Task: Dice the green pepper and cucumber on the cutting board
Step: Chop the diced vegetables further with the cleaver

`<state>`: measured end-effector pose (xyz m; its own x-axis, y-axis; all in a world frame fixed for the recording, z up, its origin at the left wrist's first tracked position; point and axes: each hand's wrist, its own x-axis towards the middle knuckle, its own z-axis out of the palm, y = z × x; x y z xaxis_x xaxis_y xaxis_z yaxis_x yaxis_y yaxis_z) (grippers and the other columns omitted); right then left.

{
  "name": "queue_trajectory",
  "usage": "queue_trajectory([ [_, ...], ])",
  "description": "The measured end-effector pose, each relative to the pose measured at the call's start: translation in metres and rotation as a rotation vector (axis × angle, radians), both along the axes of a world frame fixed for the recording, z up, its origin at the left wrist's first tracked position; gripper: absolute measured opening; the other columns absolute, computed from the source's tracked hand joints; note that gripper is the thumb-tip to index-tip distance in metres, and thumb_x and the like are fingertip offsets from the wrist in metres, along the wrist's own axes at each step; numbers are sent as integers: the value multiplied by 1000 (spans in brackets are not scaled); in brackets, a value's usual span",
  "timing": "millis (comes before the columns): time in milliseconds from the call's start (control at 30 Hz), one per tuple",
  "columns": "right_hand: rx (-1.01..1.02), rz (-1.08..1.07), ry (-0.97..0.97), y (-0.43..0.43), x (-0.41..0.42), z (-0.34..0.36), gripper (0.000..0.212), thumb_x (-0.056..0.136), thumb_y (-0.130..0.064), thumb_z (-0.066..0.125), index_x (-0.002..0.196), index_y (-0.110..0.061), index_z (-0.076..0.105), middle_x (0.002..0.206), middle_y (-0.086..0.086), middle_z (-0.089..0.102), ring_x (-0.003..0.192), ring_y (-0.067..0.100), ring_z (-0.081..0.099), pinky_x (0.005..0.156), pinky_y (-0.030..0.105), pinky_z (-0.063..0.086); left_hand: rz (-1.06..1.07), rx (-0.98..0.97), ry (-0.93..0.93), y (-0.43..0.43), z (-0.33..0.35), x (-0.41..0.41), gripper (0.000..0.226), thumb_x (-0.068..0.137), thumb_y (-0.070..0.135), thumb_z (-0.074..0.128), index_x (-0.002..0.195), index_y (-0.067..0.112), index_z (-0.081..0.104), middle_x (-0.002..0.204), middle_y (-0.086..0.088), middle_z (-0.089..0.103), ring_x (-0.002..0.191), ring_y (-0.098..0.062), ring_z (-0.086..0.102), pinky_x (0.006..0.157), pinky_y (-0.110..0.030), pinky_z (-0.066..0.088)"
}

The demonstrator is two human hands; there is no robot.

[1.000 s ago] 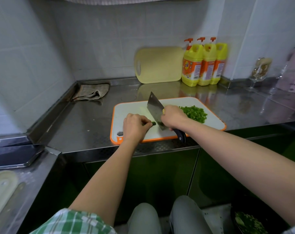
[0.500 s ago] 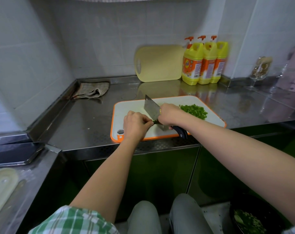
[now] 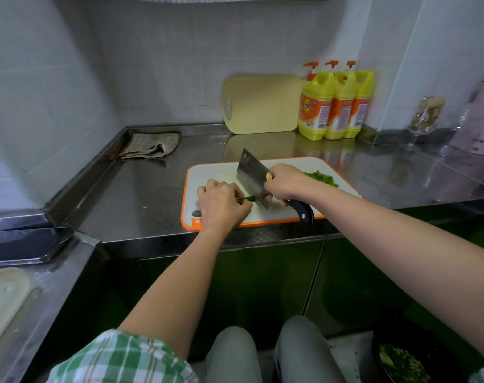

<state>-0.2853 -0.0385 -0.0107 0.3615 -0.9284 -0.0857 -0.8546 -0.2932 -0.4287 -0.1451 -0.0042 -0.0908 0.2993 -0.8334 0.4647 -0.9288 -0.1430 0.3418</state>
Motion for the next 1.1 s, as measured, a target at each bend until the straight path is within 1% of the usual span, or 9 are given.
queue_trajectory([
  [100,22,-5,5,3,4,-6,15,94,-7,42,97,0,55,69,15,59,48,23,57,47,26,45,-4,-8,11,-1,-1,1,18,77,38,65,87,26,74,85,4,65,97,-18,46,79,-34,31],
  [167,17,-15,-3,2,7,-9,15,94,-9,43,101,0,53,70,13,55,47,23,55,47,28,46,-8,-3,21,-1,0,2,16,77,37,66,87,27,74,86,4,66,98,-19,46,78,-34,30],
  [300,-35,-28,30,3,15,-15,16,93,-7,45,103,-1,55,71,13,57,45,22,56,47,28,47,-18,3,41,-2,0,3,15,78,37,66,87,28,74,87,4,66,98,-18,46,78,-33,29],
  [400,-64,-48,19,0,16,-19,13,93,-8,44,94,-4,56,72,11,58,45,23,57,48,26,46,-29,-9,42,-3,-1,4,15,80,35,65,88,28,75,86,4,66,99,-18,46,79,-33,30],
  [500,-124,-62,-35,-2,7,-19,18,94,-12,43,77,-10,47,71,9,57,47,24,59,49,27,45,-48,-10,57,-5,-3,6,15,83,37,66,92,30,75,90,4,67,102,-18,45,77,-30,26],
  [667,-50,-9,20,1,2,-8,16,93,-9,42,95,-3,56,72,14,61,45,22,58,46,25,44,-52,-23,68,-8,-5,7,15,85,39,67,93,31,76,91,4,68,103,-17,45,76,-29,24],
  [833,-7,15,35,4,5,-11,17,92,-4,40,99,1,55,73,16,56,45,24,56,44,27,43,-56,-32,63,-7,-4,7,15,86,38,67,93,30,77,91,5,69,102,-18,44,76,-29,24],
  [967,-65,-18,29,0,6,-16,13,93,-8,42,88,-4,53,67,11,55,42,22,57,46,26,44,-58,-31,70,-7,-4,7,15,86,38,67,93,30,77,90,5,68,102,-17,45,76,-29,25],
  [1100,-127,-33,-28,-1,6,-20,23,95,-14,43,72,-13,43,67,7,54,43,20,58,48,26,44,-57,-30,73,-8,-5,8,15,86,39,67,92,30,77,90,4,68,102,-18,44,76,-29,25],
])
